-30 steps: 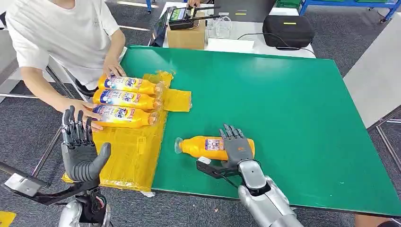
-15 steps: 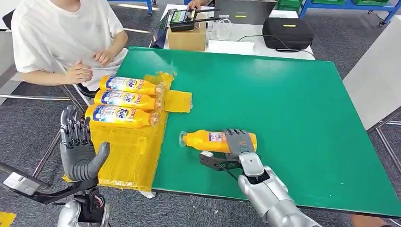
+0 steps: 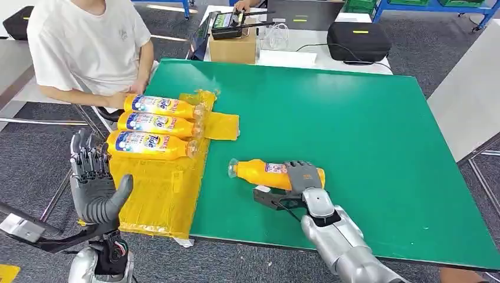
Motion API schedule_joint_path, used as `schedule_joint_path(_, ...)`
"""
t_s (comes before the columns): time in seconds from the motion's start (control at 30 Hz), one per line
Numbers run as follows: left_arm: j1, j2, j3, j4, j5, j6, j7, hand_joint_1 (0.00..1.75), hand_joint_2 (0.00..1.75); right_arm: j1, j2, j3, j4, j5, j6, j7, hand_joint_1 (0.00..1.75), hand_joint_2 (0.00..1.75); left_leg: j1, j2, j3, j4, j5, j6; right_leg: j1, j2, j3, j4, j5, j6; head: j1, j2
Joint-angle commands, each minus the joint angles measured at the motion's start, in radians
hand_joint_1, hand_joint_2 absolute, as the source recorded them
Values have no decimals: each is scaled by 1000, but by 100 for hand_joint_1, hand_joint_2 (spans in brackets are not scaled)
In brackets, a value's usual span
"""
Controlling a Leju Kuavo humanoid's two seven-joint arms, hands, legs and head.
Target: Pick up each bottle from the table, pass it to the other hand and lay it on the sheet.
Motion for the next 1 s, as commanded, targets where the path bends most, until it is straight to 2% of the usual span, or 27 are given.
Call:
schedule_joint_path(0.03, -54, 44, -42, 42, 5, -1, 37, 0, 175, 117, -48, -122, -149, -274, -80, -303, 175, 175, 1, -4, -2, -2, 1, 3, 2, -4, 0, -3, 1, -4, 0, 0)
schedule_joint_path(0.1, -72, 54, -77, 94, -42, 86, 74, 0, 175, 213, -64, -162, -305, -413, -103, -394, 175, 175, 1, -7, -1, -3, 2, 3, 2, -7, 2, -4, 0, -5, -1, 0)
schedule_joint_path(0.17, -79, 57, -90, 118, -45, 102, 64, 0, 175, 233, -72, -152, -339, -416, -101, -391, 175, 175, 0, -5, 1, -2, 1, 2, 1, -4, 2, -3, -1, -3, 0, 0)
schedule_joint_path(0.27, -103, 61, -158, 204, -52, 168, 101, 0, 175, 315, -43, -213, -490, -573, -198, -502, 175, 175, 1, -8, -2, -3, 1, 2, 2, -7, 1, -3, -1, -5, -1, 0)
schedule_joint_path(0.37, -107, 68, -207, 252, -70, 197, 86, 0, 175, 334, -28, -229, -561, -658, -212, -554, 175, 175, -1, -4, -6, -1, 0, 2, 0, -4, -4, -1, -1, -3, 0, 0)
schedule_joint_path(0.57, -104, 75, -216, 252, -73, 207, 78, 0, 175, 324, -27, -226, -554, -662, -208, -552, 175, 175, 1, -4, -6, -4, 0, 3, 2, -3, -4, -4, 0, -6, 0, 0)
schedule_joint_path(0.6, -104, 75, -216, 252, -73, 207, 78, 0, 175, 324, -27, -226, -554, -662, -208, -552, 175, 175, 0, -3, -8, -2, 0, 2, 1, -2, -6, -1, 0, -4, 0, 0)
schedule_joint_path(0.67, -99, 96, -261, 277, -120, 215, 92, 0, 175, 323, -13, -232, -560, -714, -221, -608, 175, 175, 0, -2, -9, -2, 0, 2, 0, -1, -8, -1, 0, -3, 0, 0)
schedule_joint_path(0.9, -46, 145, -379, 319, -237, 138, 33, 0, 175, 286, 47, -206, -499, -800, -216, -664, 175, 175, 0, 1, -8, -3, -1, 2, 1, 2, -8, -2, 0, -4, 0, 0)
schedule_joint_path(1.0, -55, 152, -407, 342, -282, 124, 17, 0, 175, 235, 69, -150, -419, -815, -157, -678, 175, 175, 0, 1, -10, -2, 0, 1, 0, 1, -10, -1, 0, -3, 0, 0)
